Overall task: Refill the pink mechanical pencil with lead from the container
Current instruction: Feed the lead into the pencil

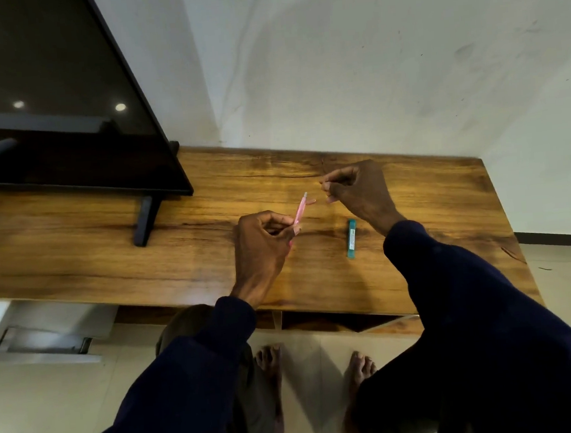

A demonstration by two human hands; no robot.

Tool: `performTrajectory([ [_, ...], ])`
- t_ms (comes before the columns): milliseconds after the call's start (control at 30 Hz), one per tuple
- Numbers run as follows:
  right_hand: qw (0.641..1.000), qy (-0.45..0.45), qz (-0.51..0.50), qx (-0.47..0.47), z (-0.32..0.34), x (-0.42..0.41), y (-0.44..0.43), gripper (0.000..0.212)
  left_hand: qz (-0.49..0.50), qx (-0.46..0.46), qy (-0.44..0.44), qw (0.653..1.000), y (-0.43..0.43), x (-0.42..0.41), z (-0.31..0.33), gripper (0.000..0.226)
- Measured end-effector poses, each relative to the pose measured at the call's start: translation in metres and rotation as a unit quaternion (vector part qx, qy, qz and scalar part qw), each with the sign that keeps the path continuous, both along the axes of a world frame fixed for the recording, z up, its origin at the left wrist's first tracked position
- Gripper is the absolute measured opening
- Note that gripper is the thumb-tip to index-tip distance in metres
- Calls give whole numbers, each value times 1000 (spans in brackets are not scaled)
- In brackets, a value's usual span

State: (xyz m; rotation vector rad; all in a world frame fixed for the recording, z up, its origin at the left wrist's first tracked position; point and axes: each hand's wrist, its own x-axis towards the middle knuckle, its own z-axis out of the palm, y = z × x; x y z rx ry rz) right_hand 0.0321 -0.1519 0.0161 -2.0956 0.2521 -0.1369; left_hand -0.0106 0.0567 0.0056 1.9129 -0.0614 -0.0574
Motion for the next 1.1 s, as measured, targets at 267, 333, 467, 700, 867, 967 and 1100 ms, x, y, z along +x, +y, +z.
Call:
performTrajectory([
  [267, 987, 19, 65, -146, -36, 8, 13, 23, 11, 6, 23, 1000, 2, 4, -7, 15],
  [333, 984, 4, 73, -165, -39, 10, 14, 18, 9, 12, 21, 1000, 3, 5, -7, 16],
  [467, 983, 1, 65, -169, -39, 7, 15, 5, 12, 21, 16, 1000, 4, 6, -8, 18],
  [700, 997, -36, 10, 65, -8, -21, 6, 9, 10, 6, 15, 1000, 2, 1, -3, 17],
  [867, 996, -50, 30, 70, 17, -28, 3, 12, 1, -8, 18, 1000, -3, -5, 5, 16],
  [967, 996, -57, 47, 46, 24, -30, 3, 11, -3, -7, 7, 1000, -6, -8, 9, 20],
  [1100, 996, -64, 55, 31, 28, -35, 5, 12, -5, -7, -6, 1000, -7, -11, 13, 20],
])
